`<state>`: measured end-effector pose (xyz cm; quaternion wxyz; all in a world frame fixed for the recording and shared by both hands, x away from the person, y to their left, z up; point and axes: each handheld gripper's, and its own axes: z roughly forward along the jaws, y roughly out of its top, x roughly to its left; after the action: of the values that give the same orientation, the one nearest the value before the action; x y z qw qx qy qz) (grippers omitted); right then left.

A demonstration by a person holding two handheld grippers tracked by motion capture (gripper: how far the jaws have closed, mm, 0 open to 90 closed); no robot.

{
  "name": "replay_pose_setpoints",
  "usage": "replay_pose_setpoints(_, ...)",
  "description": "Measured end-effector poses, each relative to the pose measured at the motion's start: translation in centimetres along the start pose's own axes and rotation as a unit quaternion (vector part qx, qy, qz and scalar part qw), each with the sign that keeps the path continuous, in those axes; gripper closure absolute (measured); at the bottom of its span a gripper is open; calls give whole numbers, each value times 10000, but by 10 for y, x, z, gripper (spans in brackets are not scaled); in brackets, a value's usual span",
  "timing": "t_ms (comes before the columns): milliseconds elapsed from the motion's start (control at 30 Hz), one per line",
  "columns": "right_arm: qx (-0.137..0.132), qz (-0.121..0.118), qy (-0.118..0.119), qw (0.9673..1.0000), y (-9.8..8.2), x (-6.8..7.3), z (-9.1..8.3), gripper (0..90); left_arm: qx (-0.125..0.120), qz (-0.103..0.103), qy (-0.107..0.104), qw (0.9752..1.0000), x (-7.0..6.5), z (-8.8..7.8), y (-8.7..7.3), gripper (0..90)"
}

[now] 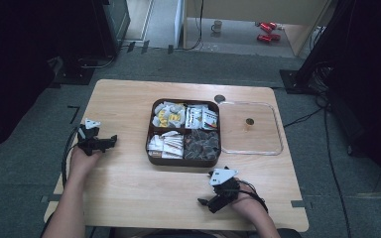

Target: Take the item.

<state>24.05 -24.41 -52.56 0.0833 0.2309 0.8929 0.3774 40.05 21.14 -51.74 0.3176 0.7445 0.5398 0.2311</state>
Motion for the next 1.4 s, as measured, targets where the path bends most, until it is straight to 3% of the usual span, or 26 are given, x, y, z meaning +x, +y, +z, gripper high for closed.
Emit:
replay_pose_setpoints(1167,2,-2,-5,10000,0,0,0,0,6,-26,20,10000,-1,0,0,103)
replay_pose_setpoints(1400,2,-2,-4,10000,0,0,0,0,138,20,-34,9999,-5,-4,4,238)
